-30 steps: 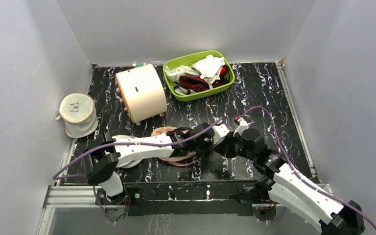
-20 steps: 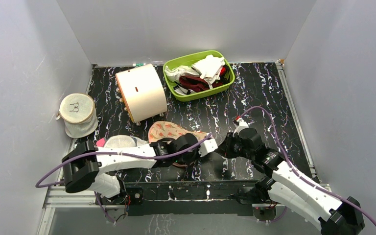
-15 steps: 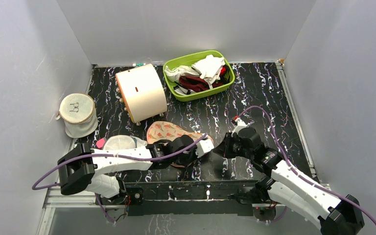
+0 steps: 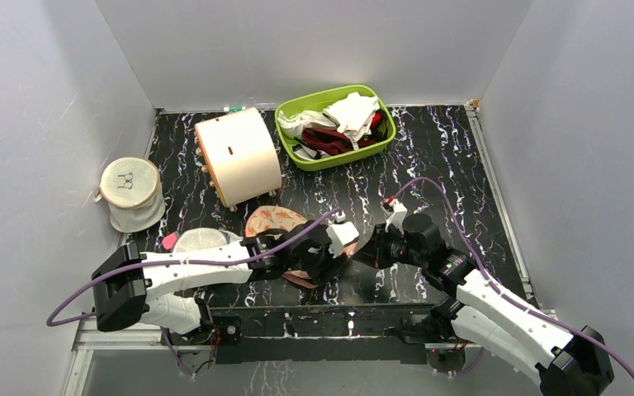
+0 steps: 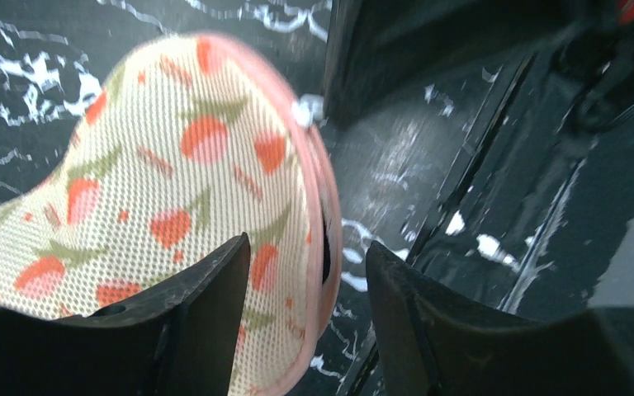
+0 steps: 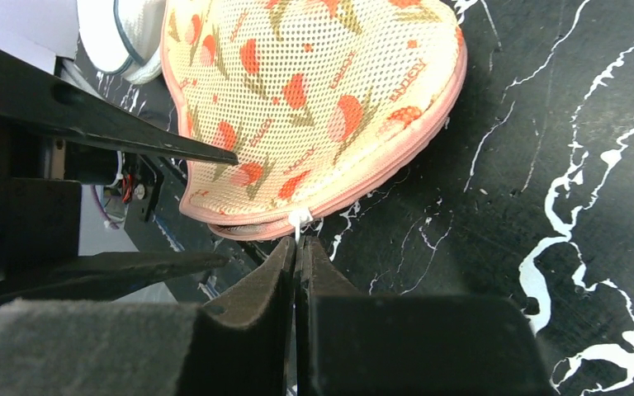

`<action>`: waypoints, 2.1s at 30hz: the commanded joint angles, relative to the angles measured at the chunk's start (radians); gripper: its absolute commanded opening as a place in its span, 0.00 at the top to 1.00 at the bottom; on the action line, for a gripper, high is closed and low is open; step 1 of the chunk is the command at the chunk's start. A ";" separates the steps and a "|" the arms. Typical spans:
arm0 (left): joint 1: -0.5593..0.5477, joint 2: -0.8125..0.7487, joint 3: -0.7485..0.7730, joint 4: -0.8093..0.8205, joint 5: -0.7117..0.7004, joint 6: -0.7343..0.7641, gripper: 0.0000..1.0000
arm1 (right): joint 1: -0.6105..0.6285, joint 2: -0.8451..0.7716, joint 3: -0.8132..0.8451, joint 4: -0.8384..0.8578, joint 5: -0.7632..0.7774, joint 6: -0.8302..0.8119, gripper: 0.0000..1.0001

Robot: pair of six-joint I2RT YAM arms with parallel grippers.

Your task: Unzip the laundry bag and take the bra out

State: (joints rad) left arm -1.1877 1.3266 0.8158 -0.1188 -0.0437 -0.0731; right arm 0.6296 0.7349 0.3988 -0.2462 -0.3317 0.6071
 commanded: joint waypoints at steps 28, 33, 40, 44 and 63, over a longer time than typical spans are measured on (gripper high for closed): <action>-0.005 0.050 0.064 0.023 -0.132 0.069 1.00 | -0.005 0.017 0.029 -0.025 0.154 0.047 1.00; -0.006 -0.011 -0.008 0.066 -0.087 0.056 1.00 | -0.019 -0.013 -0.010 0.000 0.219 0.086 1.00; -0.006 -0.022 -0.077 0.076 -0.005 0.022 1.00 | -0.043 0.027 -0.005 0.001 0.267 0.053 1.00; -0.006 -0.018 -0.094 0.052 -0.013 -0.014 1.00 | -0.049 0.038 0.003 0.018 0.227 0.035 1.00; -0.028 0.132 0.094 -0.025 0.050 -0.069 0.45 | -0.007 0.004 -0.131 0.273 -0.223 0.074 1.00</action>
State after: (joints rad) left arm -1.1988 1.4101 0.8516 -0.1268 -0.0139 -0.1360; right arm 0.6163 0.7593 0.2523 -0.0772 -0.4961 0.6704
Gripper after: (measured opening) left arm 0.550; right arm 0.008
